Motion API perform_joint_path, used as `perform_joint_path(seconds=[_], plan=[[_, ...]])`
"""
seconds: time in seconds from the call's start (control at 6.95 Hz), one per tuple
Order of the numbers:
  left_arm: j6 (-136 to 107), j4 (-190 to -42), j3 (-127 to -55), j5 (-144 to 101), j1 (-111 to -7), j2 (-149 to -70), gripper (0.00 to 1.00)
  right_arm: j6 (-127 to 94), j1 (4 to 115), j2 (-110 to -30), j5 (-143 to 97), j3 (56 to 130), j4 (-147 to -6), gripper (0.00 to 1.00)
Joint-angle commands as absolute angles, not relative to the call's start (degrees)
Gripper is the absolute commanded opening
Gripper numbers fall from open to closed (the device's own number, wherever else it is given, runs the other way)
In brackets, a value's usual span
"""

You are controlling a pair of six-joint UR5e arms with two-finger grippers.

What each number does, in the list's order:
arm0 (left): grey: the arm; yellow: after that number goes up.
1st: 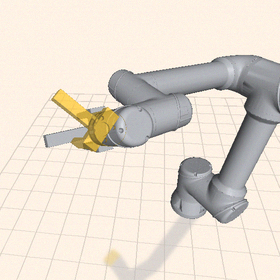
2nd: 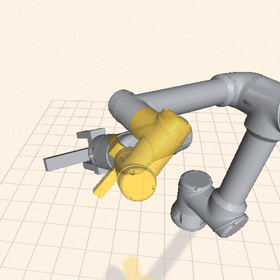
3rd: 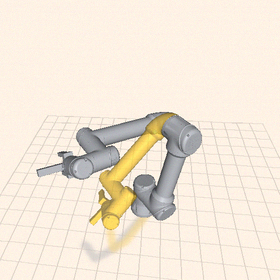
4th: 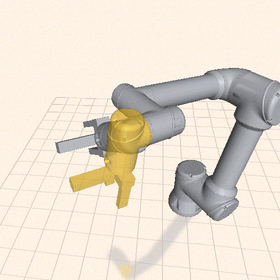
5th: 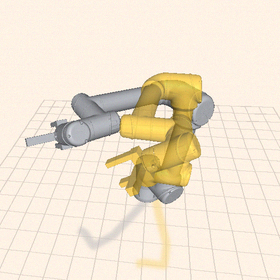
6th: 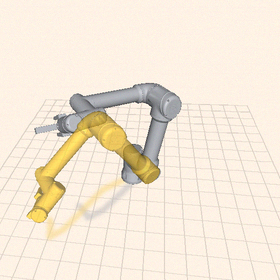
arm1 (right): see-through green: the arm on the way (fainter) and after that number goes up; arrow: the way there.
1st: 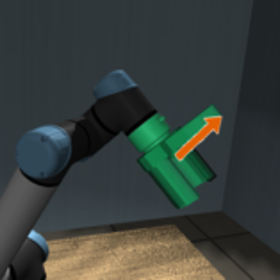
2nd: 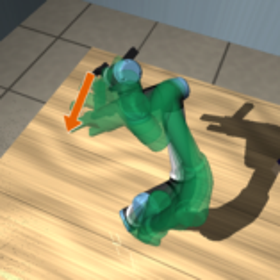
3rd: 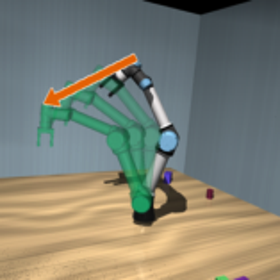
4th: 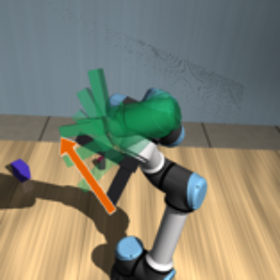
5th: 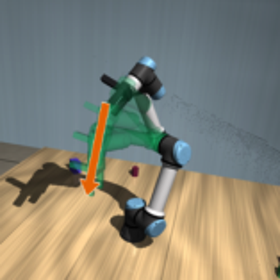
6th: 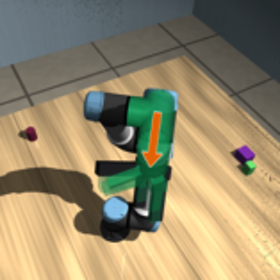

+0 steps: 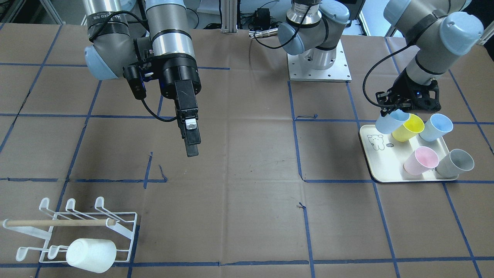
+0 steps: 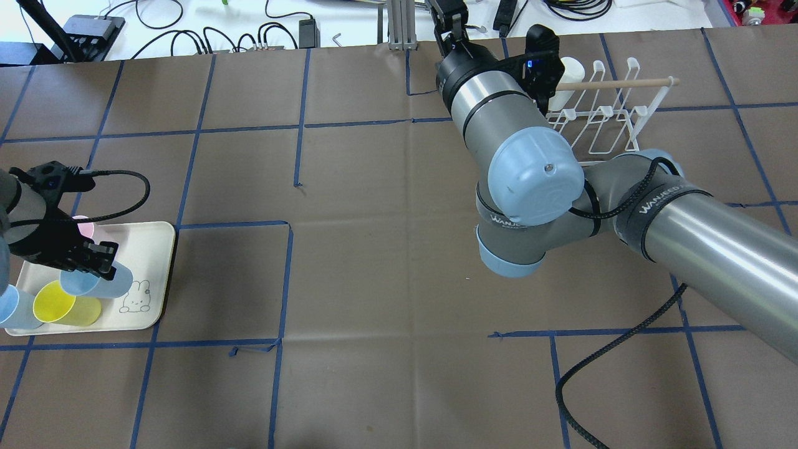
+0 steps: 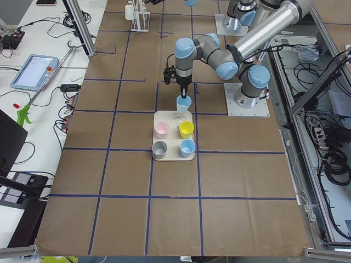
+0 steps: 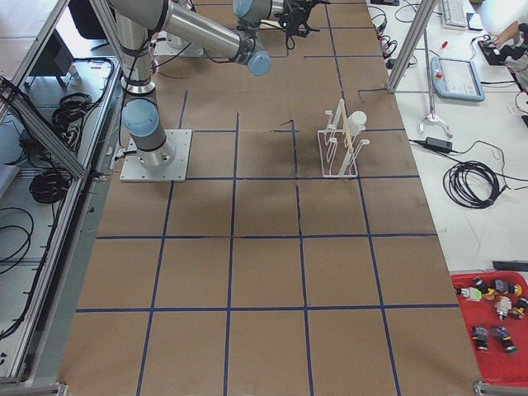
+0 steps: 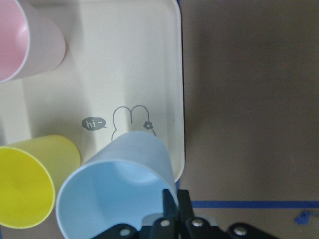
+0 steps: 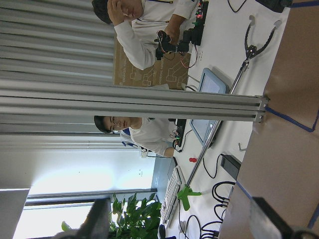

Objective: Transfer IKEA cup to right arm and place on rack

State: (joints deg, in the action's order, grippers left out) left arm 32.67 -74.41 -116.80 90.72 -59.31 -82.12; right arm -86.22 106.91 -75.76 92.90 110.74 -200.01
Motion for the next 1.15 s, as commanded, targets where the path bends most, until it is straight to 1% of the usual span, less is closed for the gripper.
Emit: perform_joint_path(seconds=[0.0,0.14,0.29,0.58,0.72,1.01], plan=[[31.2,-88.1,-104.0,85.4,-63.8,-82.4,0.0,-86.2,106.7,-75.1,92.9,108.8,-200.1,1.0],[28.0,-90.7,-99.2,85.3,-68.1,-83.8,0.0,-86.2,106.7,-74.8,92.9,108.8,-200.1,1.0],[23.5,-90.1,-96.0,84.9,-72.8,-86.3,0.0,-86.2,106.6,-74.6,92.9,108.8,-200.1,1.0],[13.0,-85.5,-89.9,81.1,-81.7,-92.9,0.0,-86.2,106.6,-74.3,92.9,108.8,-200.1,1.0],[12.3,-81.4,-88.4,80.3,-85.0,-94.9,0.0,-86.2,106.6,-74.2,92.9,108.8,-200.1,1.0],[12.9,-67.8,-92.0,70.3,-86.7,-95.0,0.0,-86.2,106.6,-74.2,92.9,108.7,-200.0,1.0]])
